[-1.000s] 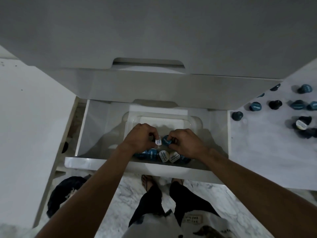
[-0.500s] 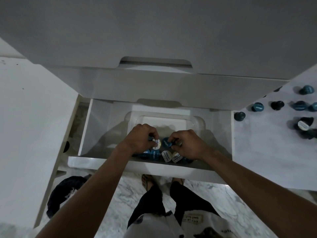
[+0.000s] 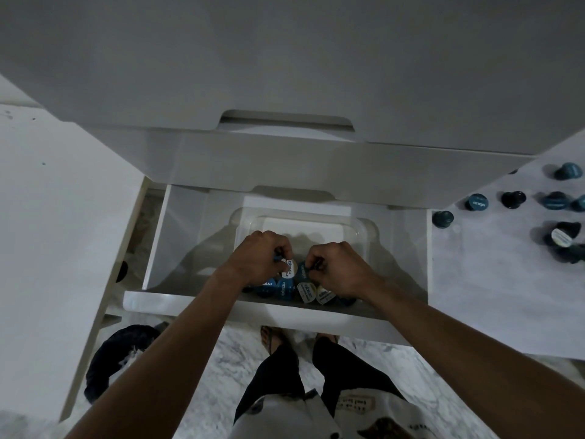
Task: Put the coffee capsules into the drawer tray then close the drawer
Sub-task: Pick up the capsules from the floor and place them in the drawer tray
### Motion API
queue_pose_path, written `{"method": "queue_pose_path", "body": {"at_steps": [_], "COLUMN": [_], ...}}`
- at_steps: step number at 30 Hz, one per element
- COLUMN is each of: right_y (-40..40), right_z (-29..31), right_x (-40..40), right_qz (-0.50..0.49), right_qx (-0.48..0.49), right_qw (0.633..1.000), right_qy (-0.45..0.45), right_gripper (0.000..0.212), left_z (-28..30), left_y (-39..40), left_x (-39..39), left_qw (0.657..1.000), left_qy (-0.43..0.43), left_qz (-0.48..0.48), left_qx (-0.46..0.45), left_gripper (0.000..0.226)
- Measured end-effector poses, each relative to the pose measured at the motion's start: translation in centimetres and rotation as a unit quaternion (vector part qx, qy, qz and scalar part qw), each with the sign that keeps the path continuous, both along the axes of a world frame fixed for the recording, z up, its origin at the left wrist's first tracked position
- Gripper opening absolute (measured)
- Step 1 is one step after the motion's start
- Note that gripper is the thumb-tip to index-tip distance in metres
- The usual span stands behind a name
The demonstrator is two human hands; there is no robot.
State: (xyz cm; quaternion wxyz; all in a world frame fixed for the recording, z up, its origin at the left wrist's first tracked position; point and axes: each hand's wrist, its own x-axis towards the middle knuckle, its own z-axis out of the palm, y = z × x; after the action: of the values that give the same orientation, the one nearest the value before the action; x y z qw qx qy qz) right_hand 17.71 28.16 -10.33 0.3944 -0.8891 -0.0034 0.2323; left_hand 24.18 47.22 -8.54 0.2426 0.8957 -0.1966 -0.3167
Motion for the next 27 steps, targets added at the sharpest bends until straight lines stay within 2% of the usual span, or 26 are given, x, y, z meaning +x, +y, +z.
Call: {"method": "queue_pose_path", "body": {"at_steps": [17,27], "right_y": [-0.6,-1.0], "right_z": [0.2,0.1], "right_x": [0.5,0.2], "right_qz": [-0.047,-0.066], "right_qx": [0.030,0.039], "right_qw": [0.998,0.997], "right_qy": [-0.011,-0.020], "right_gripper": [0.014,0.036], "left_z": [0.0,1.0], "left_y": [-0.2,0.3], "left_x": [-0.1,-0.9], "left_qw": [1.000,0.997], "left_qy": [0.006,-0.058], "left_qz": [0.024,0.054], "left_qx": [-0.013,-0.025], "left_gripper": [0.017,0.027]}}
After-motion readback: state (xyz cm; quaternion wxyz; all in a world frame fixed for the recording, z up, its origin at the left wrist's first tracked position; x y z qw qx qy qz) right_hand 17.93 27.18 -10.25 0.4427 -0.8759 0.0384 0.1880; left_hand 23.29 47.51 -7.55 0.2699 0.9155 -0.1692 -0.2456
